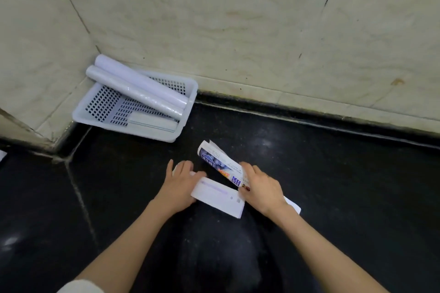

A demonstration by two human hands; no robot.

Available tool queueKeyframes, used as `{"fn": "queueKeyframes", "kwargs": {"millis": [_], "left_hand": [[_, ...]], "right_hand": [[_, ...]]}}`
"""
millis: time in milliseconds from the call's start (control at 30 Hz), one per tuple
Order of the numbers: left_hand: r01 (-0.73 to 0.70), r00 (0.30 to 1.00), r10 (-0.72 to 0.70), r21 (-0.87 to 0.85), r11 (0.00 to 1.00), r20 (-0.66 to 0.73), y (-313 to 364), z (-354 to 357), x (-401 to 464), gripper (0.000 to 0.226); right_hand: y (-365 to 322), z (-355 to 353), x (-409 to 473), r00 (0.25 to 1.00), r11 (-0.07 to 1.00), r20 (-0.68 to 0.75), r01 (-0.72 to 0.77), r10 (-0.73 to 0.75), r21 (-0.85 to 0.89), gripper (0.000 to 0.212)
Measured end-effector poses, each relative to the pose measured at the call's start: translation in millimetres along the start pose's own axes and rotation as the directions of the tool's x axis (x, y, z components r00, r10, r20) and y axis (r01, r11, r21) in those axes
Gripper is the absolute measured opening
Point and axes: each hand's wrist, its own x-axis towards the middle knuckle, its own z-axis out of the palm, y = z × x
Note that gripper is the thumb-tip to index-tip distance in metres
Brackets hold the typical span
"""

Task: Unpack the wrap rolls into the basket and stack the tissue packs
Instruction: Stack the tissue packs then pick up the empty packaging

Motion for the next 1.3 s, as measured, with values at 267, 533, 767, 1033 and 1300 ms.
{"fn": "queueKeyframes", "kwargs": {"millis": [267, 533, 767, 1033, 1300], "left_hand": [[-0.146, 0.989, 0.139, -0.286, 0.947, -0.045, 19, -6, -4, 0.058], [-0.374, 0.917, 0.383, -0.579, 0.725, -0.112, 147, -12, -13, 0.054], [-0.577, 0.705, 0.709, -0.556, 0.598, 0.031, 321, 14, -81, 0.052], [-0.712, 0.394, 0.902, -0.562, 0.422, 0.178, 530, 94, -249, 0.043], [-0.818, 0.09, 0.925, -0.503, 0.28, 0.368, 678, 183, -403, 0.066]], "right_hand": [[23, -14, -66, 0.9, 0.928, -0.248, -0.315, 0.359, 0.201, 0.053], [79, -27, -227, 0.493, 0.556, -0.312, -0.49, 0.812, 0.672, 0.045], [115, 12, -422, 0.028, 0.251, -0.264, -0.424, 0.964, 0.87, 0.042], [119, 84, -674, -0.369, -0.033, -0.087, -0.305, 0.925, 0.952, 0.042], [93, 166, -868, -0.649, -0.268, 0.168, -0.057, 0.742, 0.962, 0.047]]}}
